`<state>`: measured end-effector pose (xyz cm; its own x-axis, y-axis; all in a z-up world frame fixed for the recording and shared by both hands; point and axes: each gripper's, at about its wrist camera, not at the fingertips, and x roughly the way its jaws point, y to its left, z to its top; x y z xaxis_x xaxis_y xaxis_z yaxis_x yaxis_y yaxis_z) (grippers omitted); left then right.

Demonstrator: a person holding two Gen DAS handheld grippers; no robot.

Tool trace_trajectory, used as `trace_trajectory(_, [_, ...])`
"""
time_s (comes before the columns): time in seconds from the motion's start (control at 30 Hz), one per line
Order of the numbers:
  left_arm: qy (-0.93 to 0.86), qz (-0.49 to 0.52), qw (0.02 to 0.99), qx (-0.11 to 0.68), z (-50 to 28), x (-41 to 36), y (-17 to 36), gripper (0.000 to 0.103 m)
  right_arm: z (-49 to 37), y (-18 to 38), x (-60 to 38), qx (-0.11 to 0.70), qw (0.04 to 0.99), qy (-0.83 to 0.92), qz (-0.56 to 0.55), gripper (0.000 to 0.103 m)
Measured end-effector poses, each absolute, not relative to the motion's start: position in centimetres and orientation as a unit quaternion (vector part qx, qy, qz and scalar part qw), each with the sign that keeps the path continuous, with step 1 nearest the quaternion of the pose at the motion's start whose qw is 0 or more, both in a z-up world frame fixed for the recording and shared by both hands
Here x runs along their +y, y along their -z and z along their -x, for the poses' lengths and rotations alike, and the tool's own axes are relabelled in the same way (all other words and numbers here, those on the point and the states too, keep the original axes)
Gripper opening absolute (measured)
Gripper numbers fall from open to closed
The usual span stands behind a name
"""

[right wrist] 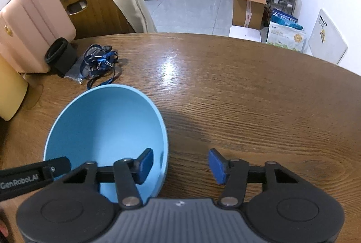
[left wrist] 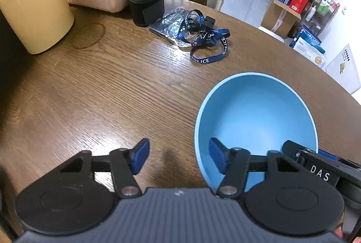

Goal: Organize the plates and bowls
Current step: 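Bring both open grippers side by side to the bowl rim, then close both grippers side by side on the bowl rim, then lift the third bowl and carry it toward the nested bowls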

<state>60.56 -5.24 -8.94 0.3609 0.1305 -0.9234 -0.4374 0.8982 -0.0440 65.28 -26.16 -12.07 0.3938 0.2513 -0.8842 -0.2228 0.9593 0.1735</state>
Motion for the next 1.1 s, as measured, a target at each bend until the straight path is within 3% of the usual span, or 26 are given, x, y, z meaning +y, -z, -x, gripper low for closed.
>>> trace_trajectory(0.2, [-0.168,0.151,0.810,0.541,-61.0,-5.2,9.5,0.031,-65.5,12.4,-26.3,0.535,0.831,-0.149,-0.029,0.033])
trace_trajectory(0.4, [-0.157,0.157,0.815,0.535,-61.1,-5.4,9.6,0.018,-65.4,12.5,-26.4,0.533,0.830,-0.155,-0.047,0.019])
trace_trajectory(0.67, [-0.145,0.151,0.822,0.530,-61.1,-5.9,9.4,0.010,-65.3,12.5,-26.4,0.529,0.830,-0.164,-0.062,0.007])
trace_trajectory(1.1, [-0.138,0.139,0.830,0.523,-60.9,-6.3,8.9,0.008,-65.0,12.3,-26.7,0.521,0.836,-0.160,-0.069,0.007])
